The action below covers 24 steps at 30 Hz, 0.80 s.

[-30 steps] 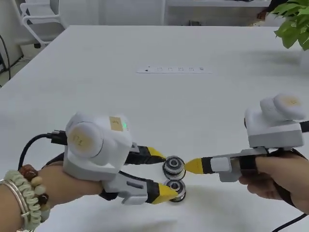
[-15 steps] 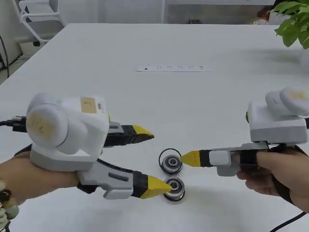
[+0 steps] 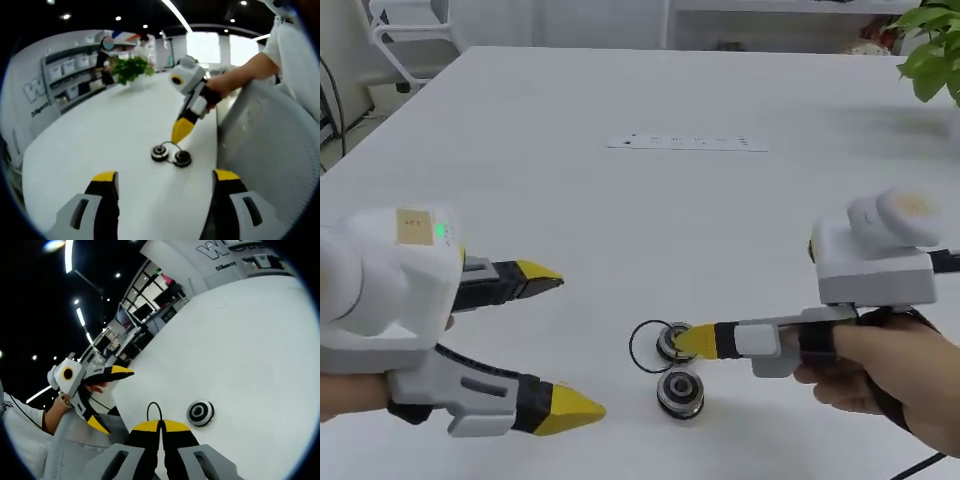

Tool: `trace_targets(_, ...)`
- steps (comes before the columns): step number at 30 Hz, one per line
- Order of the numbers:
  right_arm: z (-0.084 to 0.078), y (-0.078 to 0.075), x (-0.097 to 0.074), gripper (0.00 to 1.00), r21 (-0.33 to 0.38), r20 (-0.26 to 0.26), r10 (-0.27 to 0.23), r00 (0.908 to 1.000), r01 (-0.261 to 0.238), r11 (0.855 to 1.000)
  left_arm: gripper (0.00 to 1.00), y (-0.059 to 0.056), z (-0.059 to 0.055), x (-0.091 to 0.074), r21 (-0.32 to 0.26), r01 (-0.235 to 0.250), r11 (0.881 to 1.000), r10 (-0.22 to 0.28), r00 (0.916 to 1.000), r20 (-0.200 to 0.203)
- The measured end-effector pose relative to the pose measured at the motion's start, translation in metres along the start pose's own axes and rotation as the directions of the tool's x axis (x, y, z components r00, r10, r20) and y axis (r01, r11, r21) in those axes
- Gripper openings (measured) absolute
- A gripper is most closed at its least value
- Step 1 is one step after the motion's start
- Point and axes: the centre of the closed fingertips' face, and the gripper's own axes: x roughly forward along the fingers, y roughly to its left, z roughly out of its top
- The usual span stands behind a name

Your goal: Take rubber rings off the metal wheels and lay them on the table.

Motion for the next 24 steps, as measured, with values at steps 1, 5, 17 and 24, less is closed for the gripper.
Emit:
trace_targets(1,-0.001,0.001,0.001,0.0,-0.005,-0.007,0.0,1.0,0.0,1.0,0.78,0.0,-0.001,-0.001,-0.004,0.0,1.0,0.0,1.0,-0.004)
trace_targets(5,-0.006,0.005,0.007,0.0,-0.027,-0.033,0.005,0.9995,-0.006,1.0,0.79,-0.001,-0.005,-0.008,-0.05,-0.005,0.999,0.005,0.9999,0.012)
trace_targets(17,-0.019,0.007,0.026,0.0,-0.109,-0.096,-0.024,0.9951,0.014,0.994,0.82,-0.013,-0.026,-0.004,-0.064,0.039,0.997,-0.044,0.9959,-0.079)
trace_targets(24,-0.028,0.009,0.035,0.0,-0.165,-0.133,-0.037,0.9904,0.015,0.986,0.86,-0.012,-0.028,-0.003,-0.081,0.039,0.996,-0.045,0.9956,-0.082)
